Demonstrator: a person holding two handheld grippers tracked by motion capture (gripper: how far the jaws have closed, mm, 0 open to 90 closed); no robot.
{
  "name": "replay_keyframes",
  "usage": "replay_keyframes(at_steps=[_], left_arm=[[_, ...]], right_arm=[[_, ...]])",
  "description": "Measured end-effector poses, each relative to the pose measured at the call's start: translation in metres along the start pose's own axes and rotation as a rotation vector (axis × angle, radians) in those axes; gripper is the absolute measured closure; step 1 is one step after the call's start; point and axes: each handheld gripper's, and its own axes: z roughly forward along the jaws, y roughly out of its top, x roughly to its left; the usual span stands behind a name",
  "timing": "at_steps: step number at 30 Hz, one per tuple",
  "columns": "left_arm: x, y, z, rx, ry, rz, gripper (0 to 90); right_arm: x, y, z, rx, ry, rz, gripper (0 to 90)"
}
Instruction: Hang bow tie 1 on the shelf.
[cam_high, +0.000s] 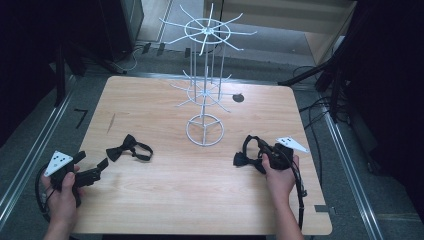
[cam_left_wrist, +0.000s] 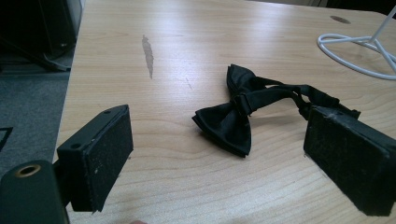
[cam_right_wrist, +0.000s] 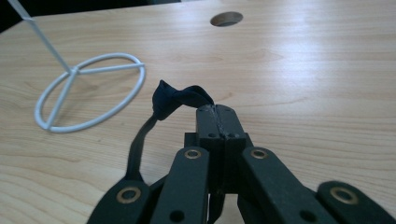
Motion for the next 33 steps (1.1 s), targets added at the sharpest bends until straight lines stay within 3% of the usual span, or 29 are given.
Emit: replay_keyframes(at_steps=[8,14,33], left_arm=[[0.0,0.0,0.0,-0.003,0.001,-0.001,8.8],[0.0,0.0,0.0,-0.001,0.002,0.0,8.8],[0.0,0.0,0.0,0.0,0.001,0.0,8.8]], right_arm=[[0.007,0.005,-0.009,-0.03,0.013,-0.034,90.0],[0.02,0.019,-0.019,-0.08,0.028,-0.061,90.0],[0.052,0.042,-0.032,-0.134,0.086,-0.116,90.0]])
